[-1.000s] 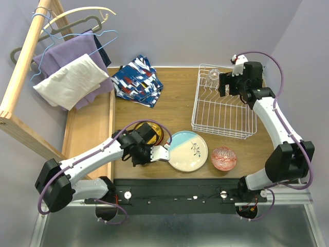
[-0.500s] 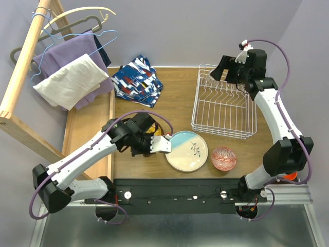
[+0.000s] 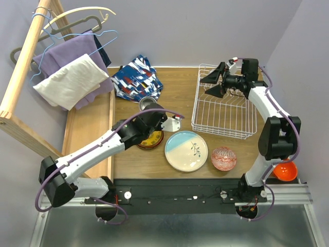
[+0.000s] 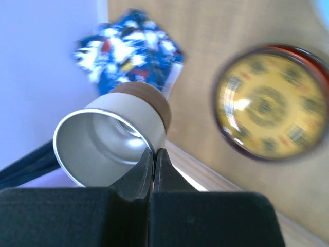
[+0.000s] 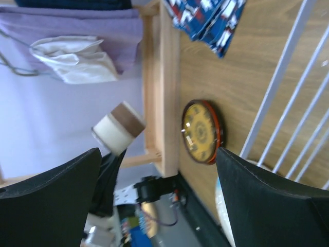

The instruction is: Load the mixed dishes into the dish rack

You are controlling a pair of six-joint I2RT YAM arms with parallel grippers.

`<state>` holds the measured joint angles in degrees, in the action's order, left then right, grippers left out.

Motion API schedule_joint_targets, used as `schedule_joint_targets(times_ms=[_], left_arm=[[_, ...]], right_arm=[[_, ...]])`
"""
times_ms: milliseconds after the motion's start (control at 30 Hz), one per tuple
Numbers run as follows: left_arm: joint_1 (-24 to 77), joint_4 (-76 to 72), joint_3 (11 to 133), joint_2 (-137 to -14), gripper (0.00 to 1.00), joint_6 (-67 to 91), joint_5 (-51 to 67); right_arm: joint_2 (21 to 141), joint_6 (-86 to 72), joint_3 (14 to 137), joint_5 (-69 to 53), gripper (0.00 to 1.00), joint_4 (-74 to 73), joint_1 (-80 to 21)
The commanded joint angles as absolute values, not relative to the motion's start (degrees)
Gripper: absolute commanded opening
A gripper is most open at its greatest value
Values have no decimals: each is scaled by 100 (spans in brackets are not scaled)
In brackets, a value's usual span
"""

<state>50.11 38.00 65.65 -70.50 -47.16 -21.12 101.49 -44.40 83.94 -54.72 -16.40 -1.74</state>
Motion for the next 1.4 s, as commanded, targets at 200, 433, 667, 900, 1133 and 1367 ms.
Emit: schedule_joint_targets(times_ms=[200,433,667,900,1133,1367], left_arm=[[5677,-4619,3412,-6961,0,-9235,-3176],[5976,-5220,3050,-7277,0,-9799,-2734],[6135,-5054,3024,-7471,0,-9817,-2769],[6144,-4974,2901,-7515,0,-9721,-2787],[6152,-4896,2821,-7506,0,-9730,-2795],[6144,-4746,2883,-7611,0,-9747,-2856]], right_arm=[[10722,-5906,8850,-6635,100,-361,-263],[11100,-5713,9413,-6899,100,-904,-676],[11153,-5915,9290,-7031,100,-897,-1265],[11223,-6126,9439,-7163,100,-764,-1608],[11189,-6003,9431,-7338,100,-984,-1767],[11145,-5854,9334,-7444,100,-1239,-1802]])
